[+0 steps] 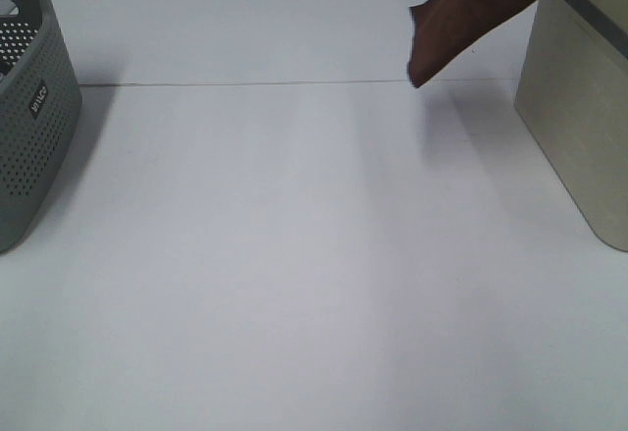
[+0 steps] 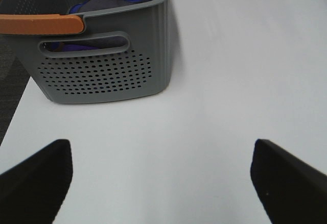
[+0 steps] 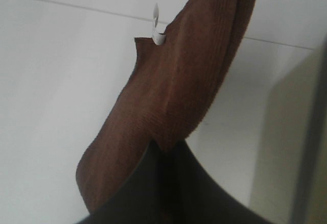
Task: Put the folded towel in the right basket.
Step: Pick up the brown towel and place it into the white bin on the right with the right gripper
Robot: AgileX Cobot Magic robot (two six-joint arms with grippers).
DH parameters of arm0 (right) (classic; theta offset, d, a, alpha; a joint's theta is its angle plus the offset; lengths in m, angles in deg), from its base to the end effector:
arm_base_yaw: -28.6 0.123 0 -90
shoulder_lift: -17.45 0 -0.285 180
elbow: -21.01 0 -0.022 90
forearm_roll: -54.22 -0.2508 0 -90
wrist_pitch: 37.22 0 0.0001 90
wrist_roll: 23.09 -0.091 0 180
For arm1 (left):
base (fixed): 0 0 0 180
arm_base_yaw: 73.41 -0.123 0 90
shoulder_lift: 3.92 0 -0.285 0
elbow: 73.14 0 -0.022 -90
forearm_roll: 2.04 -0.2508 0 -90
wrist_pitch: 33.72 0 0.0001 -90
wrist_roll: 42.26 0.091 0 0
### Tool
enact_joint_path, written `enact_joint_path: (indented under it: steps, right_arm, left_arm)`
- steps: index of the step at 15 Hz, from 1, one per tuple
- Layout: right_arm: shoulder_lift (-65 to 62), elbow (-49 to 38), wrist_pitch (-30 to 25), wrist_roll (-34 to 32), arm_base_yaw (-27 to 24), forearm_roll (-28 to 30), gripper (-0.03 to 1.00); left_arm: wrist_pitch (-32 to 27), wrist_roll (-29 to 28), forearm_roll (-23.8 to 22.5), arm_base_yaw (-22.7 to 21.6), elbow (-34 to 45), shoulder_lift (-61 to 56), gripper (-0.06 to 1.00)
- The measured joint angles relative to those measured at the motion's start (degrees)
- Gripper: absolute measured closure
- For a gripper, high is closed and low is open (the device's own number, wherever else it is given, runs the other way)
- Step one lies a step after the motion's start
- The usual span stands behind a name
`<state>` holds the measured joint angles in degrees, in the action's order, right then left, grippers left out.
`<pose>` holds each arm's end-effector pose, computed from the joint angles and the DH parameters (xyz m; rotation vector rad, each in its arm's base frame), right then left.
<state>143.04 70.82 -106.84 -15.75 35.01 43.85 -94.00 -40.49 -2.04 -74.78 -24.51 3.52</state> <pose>0.4503 0.0660 0.3641 -0.2898 2.5113 0.2335 -0.0053 -0.0001 0.2777 0.0071 2.0309 0.0345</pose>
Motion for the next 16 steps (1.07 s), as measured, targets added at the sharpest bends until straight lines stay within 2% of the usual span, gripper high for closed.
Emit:
enact_joint_path:
  steps: [3, 8, 13, 14, 15, 16]
  right_arm:
    - [-1.8, 0.0, -0.1, 0.2, -7.8, 0.2, 0.94]
    - [-1.8, -0.3, -0.1, 1.8, -18.2, 0.1, 0.94]
    - [0.7, -7.2, -0.2, 5.7, -26.0, 0.1, 0.94]
    - [2.2, -7.3, -0.2, 5.7, -26.4, 0.2, 0.91]
    - [3.6, -7.4, -0.2, 5.7, -26.4, 0.1, 0.82]
    - [4.8, -7.5, -0.2, 5.7, -26.4, 0.0, 0.65]
  left_arm:
    - [0.0, 0.0, 0.0, 0.0, 0.0, 0.0, 0.06]
    - [0.0, 0.0, 0.0, 0.0, 0.0, 0.0, 0.06]
    - [0.0, 0.0, 0.0, 0.0, 0.0, 0.0, 0.06]
    - [0.0, 0.0, 0.0, 0.0, 0.0, 0.0, 0.06]
    - [0.0, 0.0, 0.0, 0.0, 0.0, 0.0, 0.06]
    - [0.0, 0.0, 0.0, 0.0, 0.0, 0.0, 0.06]
